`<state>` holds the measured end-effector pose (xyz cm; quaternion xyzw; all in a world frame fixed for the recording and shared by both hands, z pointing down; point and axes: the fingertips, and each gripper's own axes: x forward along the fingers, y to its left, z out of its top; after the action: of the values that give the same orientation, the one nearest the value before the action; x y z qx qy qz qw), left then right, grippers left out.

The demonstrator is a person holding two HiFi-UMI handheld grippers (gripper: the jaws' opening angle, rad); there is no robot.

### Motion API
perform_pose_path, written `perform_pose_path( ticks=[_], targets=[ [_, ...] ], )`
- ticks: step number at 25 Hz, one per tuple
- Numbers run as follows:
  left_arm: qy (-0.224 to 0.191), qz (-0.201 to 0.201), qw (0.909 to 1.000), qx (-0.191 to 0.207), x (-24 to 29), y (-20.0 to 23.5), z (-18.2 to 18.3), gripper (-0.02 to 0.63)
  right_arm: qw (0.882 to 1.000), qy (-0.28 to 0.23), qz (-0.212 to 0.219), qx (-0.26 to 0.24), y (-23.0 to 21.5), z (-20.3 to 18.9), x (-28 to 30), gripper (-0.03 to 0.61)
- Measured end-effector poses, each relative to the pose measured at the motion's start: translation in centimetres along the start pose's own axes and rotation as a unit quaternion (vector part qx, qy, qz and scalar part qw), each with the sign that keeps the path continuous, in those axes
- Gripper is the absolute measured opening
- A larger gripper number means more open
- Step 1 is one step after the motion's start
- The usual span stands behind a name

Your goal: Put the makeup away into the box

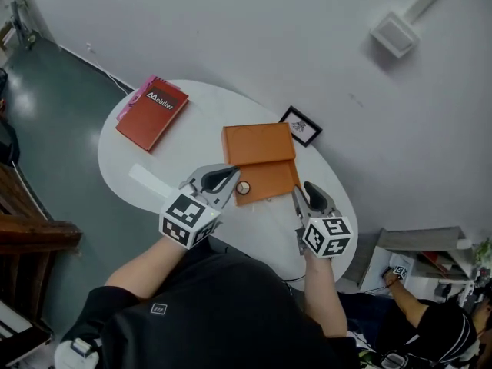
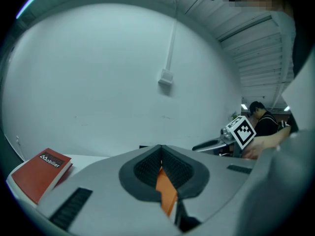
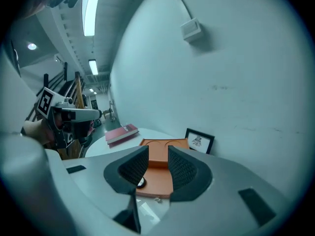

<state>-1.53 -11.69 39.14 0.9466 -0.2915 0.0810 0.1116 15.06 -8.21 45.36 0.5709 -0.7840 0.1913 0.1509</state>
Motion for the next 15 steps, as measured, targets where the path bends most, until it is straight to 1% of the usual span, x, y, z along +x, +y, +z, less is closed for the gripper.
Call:
perform_pose_path(
  ticks=[4, 7, 12, 15],
  targets=[
    [-0.001, -0.013, 0.9999, 0.01, 2.4, -4.2, 0.4, 0.012, 0.999, -0.045, -0.028, 0.002, -3.8, 0.9, -5.5, 0.096],
    [0.0, -0.022, 0.9997, 0.012, 4.2, -7.5, 0.2, 0.012, 0.996, -0.069, -0.048, 0.003, -6.6, 0.4, -9.5, 0.068],
    [0.015, -0.041, 0.9989, 0.015, 7.4, -13.5, -0.8, 0.012, 0.994, -0.081, -0.069, -0.013, -11.1, -1.6, -14.8, 0.044],
    [0.03, -0.052, 0.998, 0.021, 9.0, -16.6, -1.7, 0.012, 0.993, -0.09, -0.074, -0.013, -13.0, -3.2, -17.2, 0.038]
  ],
)
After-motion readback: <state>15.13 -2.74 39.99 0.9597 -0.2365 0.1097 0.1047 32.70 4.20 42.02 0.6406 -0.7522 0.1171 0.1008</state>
